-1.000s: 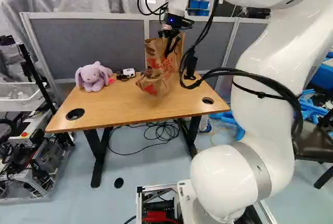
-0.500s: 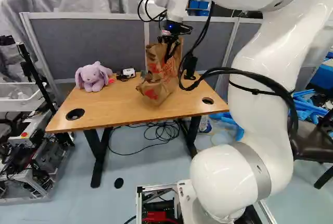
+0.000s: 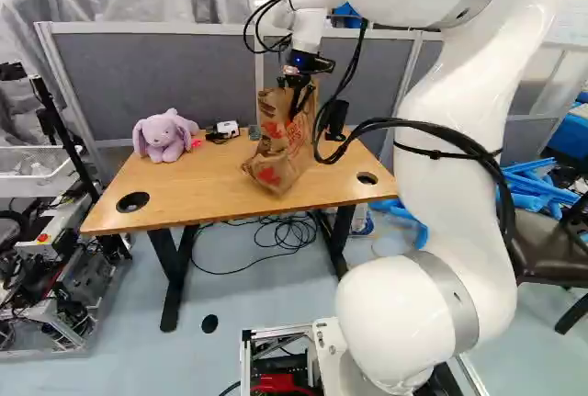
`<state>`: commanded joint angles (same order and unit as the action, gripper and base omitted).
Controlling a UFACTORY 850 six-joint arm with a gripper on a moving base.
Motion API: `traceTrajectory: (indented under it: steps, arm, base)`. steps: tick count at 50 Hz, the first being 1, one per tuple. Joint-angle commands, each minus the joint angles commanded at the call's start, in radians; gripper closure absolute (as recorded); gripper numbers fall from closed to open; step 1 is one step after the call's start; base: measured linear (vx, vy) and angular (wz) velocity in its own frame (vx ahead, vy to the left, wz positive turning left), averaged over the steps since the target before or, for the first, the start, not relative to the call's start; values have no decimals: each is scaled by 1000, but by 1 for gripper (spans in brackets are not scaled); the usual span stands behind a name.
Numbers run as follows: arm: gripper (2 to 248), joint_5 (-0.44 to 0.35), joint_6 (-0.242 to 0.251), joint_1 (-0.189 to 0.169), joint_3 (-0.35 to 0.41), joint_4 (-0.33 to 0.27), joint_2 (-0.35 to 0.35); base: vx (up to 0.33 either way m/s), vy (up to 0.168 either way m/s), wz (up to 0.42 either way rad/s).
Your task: Pick up the bag on the ground and place it on the table
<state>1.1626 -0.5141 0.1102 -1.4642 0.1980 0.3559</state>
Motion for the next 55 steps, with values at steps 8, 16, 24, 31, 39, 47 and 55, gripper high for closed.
traceTrajectory:
  steps: [8,16,24,31,39,47,55]
  arm:
    - [227,0,0,-1,-12,0,31]
    - [227,0,0,-2,-25,0,56]
    - [210,0,0,-2,-29,0,62]
    - [178,0,0,-2,-29,0,63]
    - [110,0,0,-2,-29,0,63]
    - [74,0,0,-2,-28,0,51]
    - [5,0,0,-2,-27,0,31]
  base:
    - [0,0,0]
    - [0,0,0]
    - [0,0,0]
    - [0,0,0]
    - [0,0,0]
    - [0,0,0]
    - [0,0,0]
